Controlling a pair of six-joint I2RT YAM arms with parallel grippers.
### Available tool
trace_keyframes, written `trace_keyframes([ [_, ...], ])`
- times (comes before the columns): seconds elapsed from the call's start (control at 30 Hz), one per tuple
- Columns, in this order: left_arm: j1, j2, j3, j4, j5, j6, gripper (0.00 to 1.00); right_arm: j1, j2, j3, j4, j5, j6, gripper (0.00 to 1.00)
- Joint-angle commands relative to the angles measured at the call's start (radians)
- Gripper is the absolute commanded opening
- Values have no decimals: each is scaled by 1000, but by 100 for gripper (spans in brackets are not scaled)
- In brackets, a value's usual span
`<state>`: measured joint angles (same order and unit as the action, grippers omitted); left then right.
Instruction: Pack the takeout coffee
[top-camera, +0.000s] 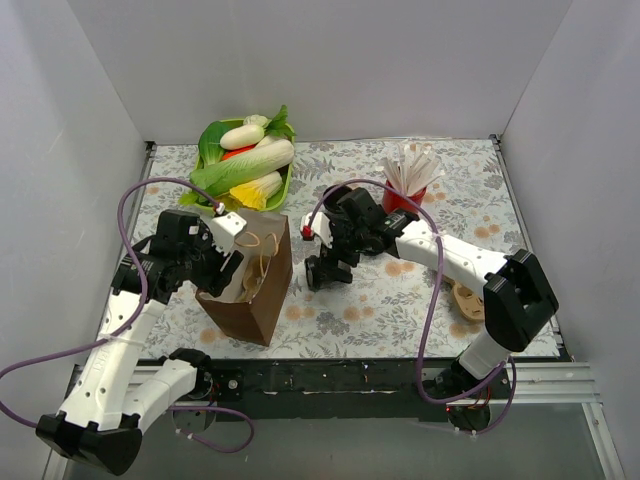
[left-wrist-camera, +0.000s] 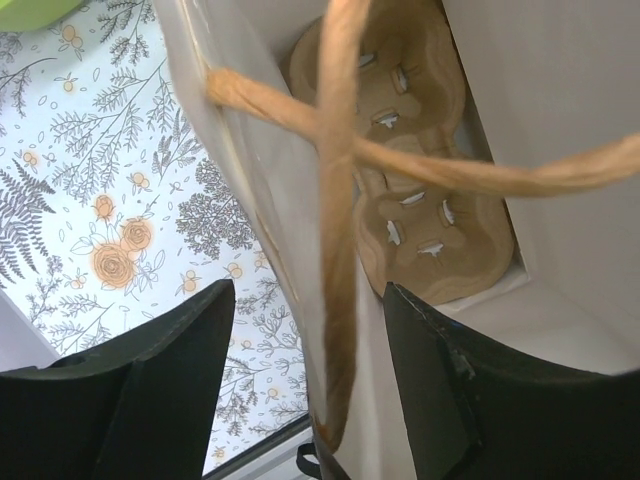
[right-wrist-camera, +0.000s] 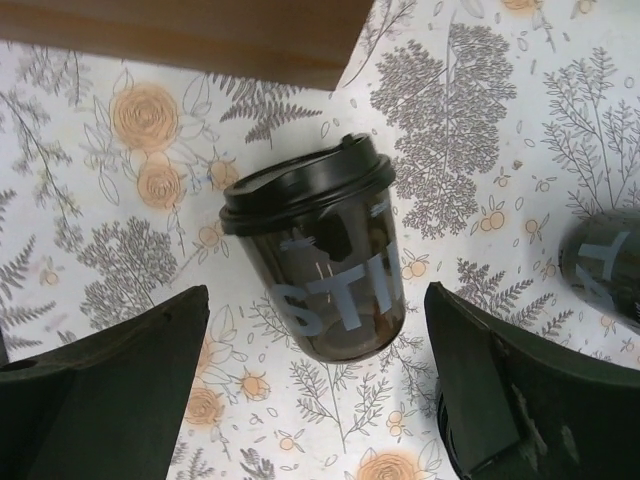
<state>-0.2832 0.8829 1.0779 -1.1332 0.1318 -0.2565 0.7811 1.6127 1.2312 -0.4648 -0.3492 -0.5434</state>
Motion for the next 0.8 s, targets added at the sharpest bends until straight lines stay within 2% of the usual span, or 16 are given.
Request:
trace_keyframes([
  [0.0,6,16,57,-7,40,-20,63,1,-19,-62,44,-42,-220,97],
  [0.17,6,54,158,-16,104,-62,67,1,56,-64,43,-25,-280,97],
  [0.37,6,126,296,-22,184,-110,75,1,88,-99,170,-10,-291,97],
  [0.63,6,217,407,7,250,-162,76,0,136,-116,235,-2,-268,96],
  [0.73,6,234,428,26,287,-182,76,0,145,-121,270,-10,-221,90],
  [0.77,7,240,433,30,299,-182,75,-5,148,-124,279,-7,-213,85],
])
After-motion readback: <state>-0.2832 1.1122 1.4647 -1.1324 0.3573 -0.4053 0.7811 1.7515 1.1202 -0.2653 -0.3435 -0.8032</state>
